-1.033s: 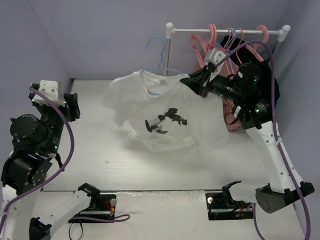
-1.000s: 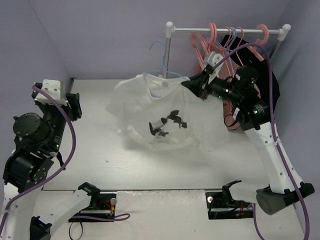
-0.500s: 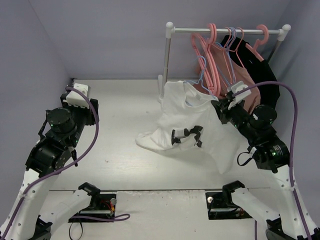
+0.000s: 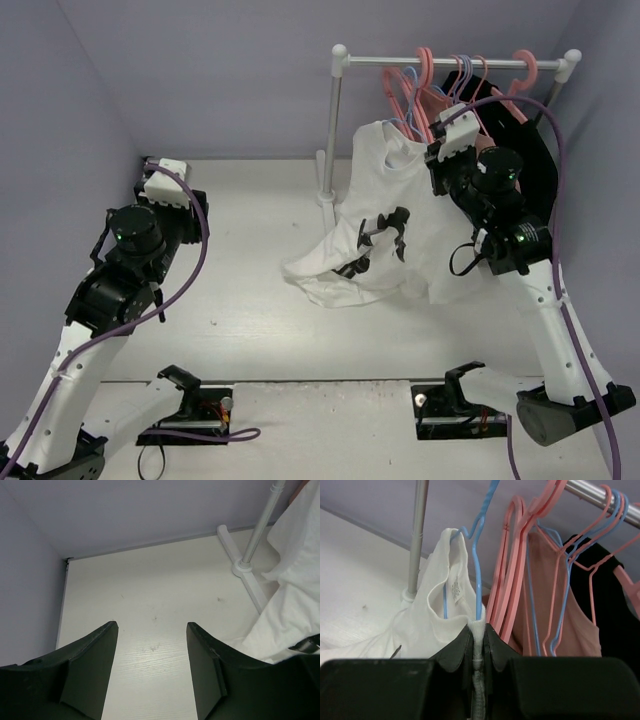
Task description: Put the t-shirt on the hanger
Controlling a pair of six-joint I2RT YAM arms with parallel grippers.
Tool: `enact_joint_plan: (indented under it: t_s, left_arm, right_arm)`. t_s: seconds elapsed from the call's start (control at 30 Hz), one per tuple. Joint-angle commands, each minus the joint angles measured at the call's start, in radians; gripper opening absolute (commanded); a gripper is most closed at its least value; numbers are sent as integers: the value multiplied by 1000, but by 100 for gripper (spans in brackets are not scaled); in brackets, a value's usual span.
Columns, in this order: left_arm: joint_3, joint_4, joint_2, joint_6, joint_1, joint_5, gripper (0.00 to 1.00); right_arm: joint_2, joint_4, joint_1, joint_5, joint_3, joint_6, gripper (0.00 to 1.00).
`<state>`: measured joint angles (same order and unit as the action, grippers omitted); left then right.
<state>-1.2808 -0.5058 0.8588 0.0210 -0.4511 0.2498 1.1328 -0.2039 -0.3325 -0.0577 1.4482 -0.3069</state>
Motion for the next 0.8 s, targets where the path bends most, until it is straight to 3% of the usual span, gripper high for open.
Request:
enact_joint_plan:
  t_s: [0.0, 0.43, 0.77]
  left_arm:
    - [-24, 92, 8, 38, 5, -22, 52]
    - [49, 85, -16, 60, 5, -35, 53]
    - [131, 69, -44, 54, 5, -14, 53]
  right_arm:
    - [80, 221, 6, 45, 111, -42, 0]
    - [365, 370, 19, 78, 288, -41, 0]
    - [379, 514, 27, 112, 82, 24, 0]
